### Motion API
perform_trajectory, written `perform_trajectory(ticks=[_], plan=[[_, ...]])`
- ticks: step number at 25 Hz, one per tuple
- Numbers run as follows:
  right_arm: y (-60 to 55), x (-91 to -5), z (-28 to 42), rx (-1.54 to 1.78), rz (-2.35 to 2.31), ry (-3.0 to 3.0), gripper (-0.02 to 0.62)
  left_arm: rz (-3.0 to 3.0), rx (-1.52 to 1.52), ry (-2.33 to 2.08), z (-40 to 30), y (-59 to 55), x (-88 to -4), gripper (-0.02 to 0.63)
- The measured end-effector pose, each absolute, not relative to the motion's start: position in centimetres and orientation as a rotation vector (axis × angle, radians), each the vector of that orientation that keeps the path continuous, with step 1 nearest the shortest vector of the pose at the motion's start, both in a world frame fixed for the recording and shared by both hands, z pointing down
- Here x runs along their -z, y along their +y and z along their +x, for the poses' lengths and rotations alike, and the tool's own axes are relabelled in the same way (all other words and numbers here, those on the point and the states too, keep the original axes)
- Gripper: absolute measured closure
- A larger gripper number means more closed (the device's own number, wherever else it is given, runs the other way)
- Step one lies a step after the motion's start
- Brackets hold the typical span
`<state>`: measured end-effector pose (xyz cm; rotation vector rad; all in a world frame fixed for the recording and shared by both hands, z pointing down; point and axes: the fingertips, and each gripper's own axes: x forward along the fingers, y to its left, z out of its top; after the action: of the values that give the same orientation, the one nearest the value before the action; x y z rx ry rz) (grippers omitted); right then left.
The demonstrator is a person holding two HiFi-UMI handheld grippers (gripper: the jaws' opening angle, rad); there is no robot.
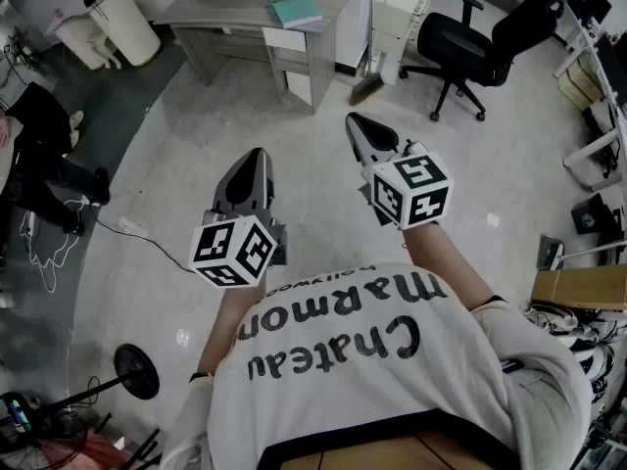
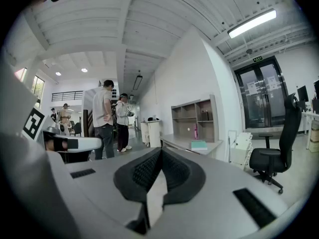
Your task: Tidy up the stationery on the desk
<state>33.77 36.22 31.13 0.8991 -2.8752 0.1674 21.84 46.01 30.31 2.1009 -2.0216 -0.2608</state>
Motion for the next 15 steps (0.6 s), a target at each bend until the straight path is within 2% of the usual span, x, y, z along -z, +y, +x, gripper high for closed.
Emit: perform_trajectory(ticks=[15], plan=[[34.2, -31.0, 29.0, -0.226, 0.879, -2.92, 0.584, 2.109, 0.249, -2.065, 16.7, 44.5, -29.6, 0.589]])
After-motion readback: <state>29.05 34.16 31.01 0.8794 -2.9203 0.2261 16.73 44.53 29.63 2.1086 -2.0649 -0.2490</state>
